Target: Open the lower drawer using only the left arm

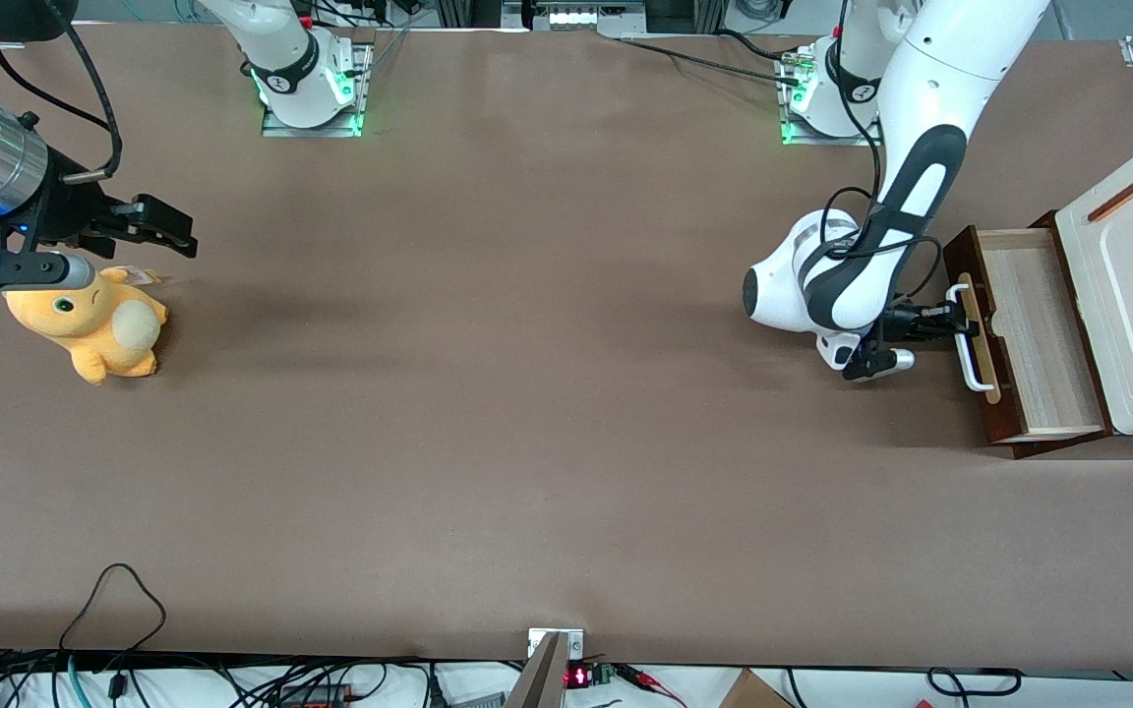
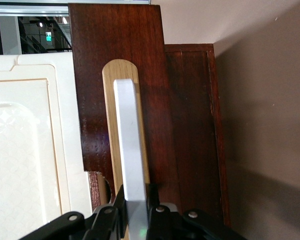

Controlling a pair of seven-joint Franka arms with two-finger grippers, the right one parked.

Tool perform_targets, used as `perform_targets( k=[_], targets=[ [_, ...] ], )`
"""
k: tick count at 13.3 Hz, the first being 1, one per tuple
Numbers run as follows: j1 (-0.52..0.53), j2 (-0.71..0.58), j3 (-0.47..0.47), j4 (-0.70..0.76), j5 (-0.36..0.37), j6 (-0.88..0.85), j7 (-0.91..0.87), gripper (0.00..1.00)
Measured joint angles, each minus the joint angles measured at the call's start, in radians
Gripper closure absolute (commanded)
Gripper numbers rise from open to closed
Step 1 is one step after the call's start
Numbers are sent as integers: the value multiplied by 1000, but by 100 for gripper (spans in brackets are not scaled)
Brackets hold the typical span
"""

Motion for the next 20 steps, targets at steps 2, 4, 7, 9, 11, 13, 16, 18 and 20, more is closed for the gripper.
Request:
perform_targets(
  k=[2,4,7,9,11,13,16,18,20],
  targets=[
    [0,1,-3,0,-1,17,8,2],
    [-1,1,-11,7,-42,19,12,0],
    [-1,-14,-39,79,-220,23,12,0],
    [-1,-51,-82,133,-284,14,17,0],
    [-5,-109,-122,171,-360,3,20,0],
    [-12,-173,-134,229,-472,-2,30,0],
    [3,-278,-126,326,-653,-7,163,0],
    [45,-358,-119,373,-790,-9,269,0],
    [83,-424,-92,411,-910,-9,366,0]
  ],
)
